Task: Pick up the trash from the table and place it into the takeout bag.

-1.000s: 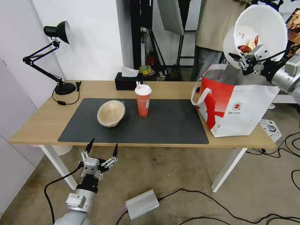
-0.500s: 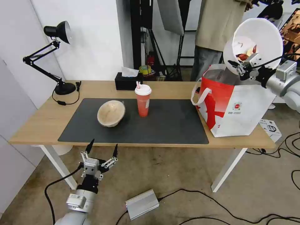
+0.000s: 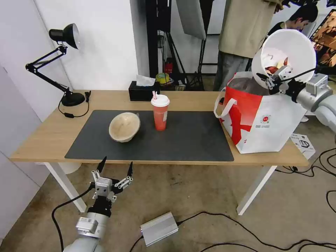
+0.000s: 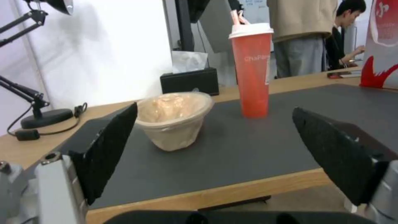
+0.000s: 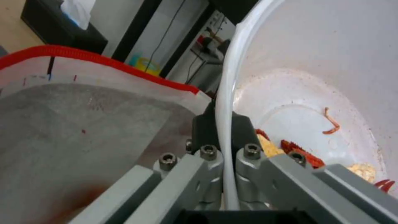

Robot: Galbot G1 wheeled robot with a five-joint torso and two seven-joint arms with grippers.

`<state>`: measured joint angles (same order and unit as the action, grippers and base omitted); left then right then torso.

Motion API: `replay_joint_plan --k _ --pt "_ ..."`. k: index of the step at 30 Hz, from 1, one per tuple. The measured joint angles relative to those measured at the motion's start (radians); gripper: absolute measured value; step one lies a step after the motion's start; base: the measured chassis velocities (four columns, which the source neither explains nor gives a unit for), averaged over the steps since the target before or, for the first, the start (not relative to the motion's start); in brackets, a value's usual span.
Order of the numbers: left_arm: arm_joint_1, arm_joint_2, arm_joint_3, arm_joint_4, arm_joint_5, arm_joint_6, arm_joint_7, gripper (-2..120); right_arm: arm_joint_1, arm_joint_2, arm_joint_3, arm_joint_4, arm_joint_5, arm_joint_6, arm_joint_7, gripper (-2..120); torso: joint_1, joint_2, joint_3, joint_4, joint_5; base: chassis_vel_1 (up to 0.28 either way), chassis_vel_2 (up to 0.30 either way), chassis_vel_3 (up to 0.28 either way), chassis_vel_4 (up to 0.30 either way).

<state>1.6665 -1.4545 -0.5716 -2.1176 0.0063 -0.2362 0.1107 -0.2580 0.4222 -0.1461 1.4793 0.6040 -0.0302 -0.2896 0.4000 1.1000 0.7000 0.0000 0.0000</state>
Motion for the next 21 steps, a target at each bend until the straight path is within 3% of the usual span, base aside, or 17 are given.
replay_joint_plan --k 21 --pt "0.001 0.000 0.001 0.011 0.001 -0.007 0.000 100 -0.012 0.038 -0.003 -0.054 -0.011 0.004 0.016 0 0.000 0.000 0.000 0.0000 0.0000 0.000 0.000 0.000 0.000"
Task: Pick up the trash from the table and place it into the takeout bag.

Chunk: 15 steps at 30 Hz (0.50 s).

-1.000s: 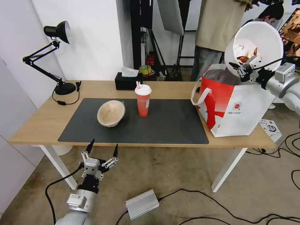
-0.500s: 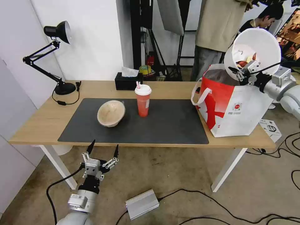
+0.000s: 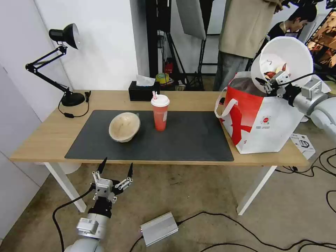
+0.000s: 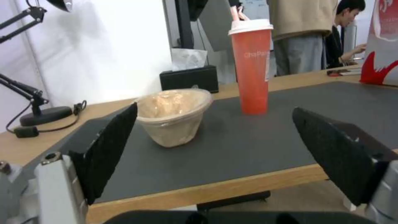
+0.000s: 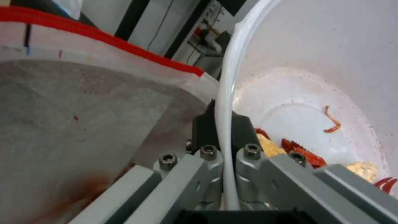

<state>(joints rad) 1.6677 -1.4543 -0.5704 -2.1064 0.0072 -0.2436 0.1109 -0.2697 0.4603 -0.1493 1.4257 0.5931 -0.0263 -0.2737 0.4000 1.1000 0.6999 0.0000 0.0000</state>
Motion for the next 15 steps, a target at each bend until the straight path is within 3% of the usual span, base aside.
replay_joint_plan --k 13,15 --pt "-0.007 0.000 0.009 0.008 0.002 0.000 0.000 100 0.012 0.017 -0.008 -0.019 -0.009 -0.002 0.008 0 0.000 0.000 0.000 0.0000 0.0000 0.000 0.000 0.000 0.000" --pt "-0.008 0.001 0.009 0.009 0.002 0.000 0.000 100 0.011 0.015 -0.009 -0.016 -0.009 -0.002 0.008 7 0.000 0.000 0.000 0.0000 0.0000 0.000 0.000 0.000 0.000"
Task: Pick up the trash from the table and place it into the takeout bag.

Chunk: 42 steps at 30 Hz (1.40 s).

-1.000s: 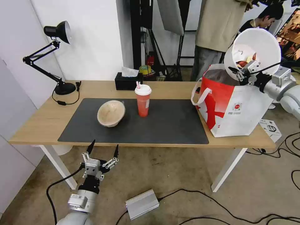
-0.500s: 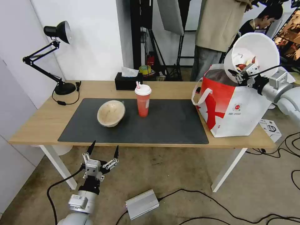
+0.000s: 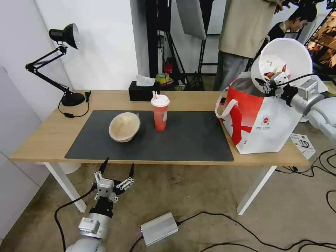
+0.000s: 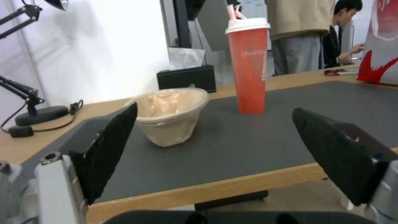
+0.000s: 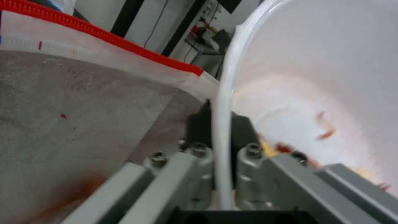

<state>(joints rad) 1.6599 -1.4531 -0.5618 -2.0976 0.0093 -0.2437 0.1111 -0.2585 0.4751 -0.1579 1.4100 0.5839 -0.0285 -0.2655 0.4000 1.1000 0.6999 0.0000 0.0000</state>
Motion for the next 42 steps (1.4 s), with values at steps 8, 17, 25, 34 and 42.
replay_joint_plan --k 8,17,25,34,42 --pt "-0.001 -0.002 0.001 0.004 0.000 0.000 0.000 100 -0.003 -0.011 0.001 0.014 0.001 -0.001 0.002 47 0.000 0.000 0.000 0.0000 0.0000 0.000 0.000 0.000 0.000" --pt "0.000 -0.003 0.000 0.005 0.000 -0.002 0.001 100 -0.004 -0.016 0.002 0.030 0.003 -0.003 0.007 75 0.000 0.000 0.000 0.0000 0.0000 0.000 0.000 0.000 0.000" --pt "0.000 -0.003 -0.001 0.004 -0.001 -0.003 0.001 100 -0.004 -0.019 0.003 0.040 0.005 -0.005 0.011 97 0.000 0.000 0.000 0.0000 0.0000 0.000 0.000 0.000 0.000" --pt "0.002 -0.004 -0.004 -0.008 -0.002 -0.004 0.001 100 -0.004 -0.031 0.009 0.062 0.007 -0.008 0.021 98 0.000 0.000 0.000 0.0000 0.0000 0.000 0.000 0.000 0.000" --pt "0.011 -0.005 -0.009 -0.020 -0.002 -0.004 0.001 100 -0.006 -0.050 0.022 0.099 0.011 -0.008 0.031 97 0.000 0.000 0.000 0.0000 0.0000 0.000 0.000 0.000 0.000"
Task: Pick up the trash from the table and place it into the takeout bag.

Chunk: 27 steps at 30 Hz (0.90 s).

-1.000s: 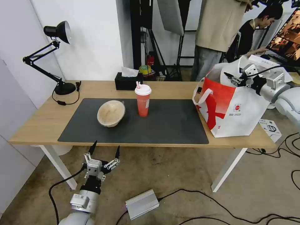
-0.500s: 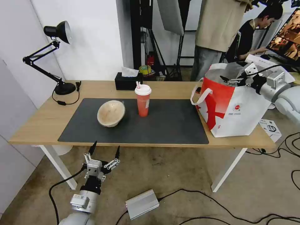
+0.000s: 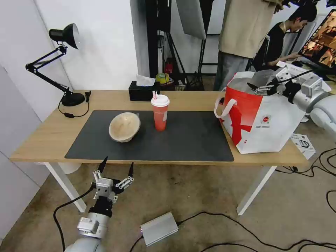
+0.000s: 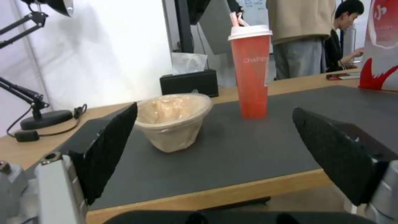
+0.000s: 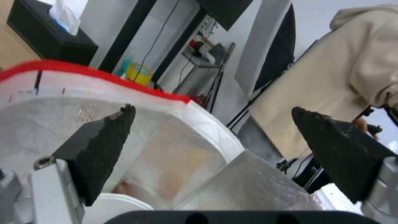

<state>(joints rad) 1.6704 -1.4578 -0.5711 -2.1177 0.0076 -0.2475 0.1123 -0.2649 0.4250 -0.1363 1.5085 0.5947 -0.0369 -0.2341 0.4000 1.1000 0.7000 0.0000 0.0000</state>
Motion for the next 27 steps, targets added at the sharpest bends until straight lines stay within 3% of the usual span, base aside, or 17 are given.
replay_joint_plan --k 20,27 --pt "0.025 -0.002 -0.010 -0.047 0.002 -0.001 -0.004 100 -0.005 -0.039 0.024 0.138 0.062 -0.027 0.097 98 0.000 0.000 0.000 -0.0001 -0.0001 0.000 0.000 0.000 0.000" --pt "0.027 0.000 -0.016 -0.059 0.001 -0.001 -0.005 100 -0.075 -0.030 0.088 0.220 0.120 -0.019 0.214 98 0.000 0.000 0.000 0.0000 -0.0001 0.000 0.000 0.000 0.000"
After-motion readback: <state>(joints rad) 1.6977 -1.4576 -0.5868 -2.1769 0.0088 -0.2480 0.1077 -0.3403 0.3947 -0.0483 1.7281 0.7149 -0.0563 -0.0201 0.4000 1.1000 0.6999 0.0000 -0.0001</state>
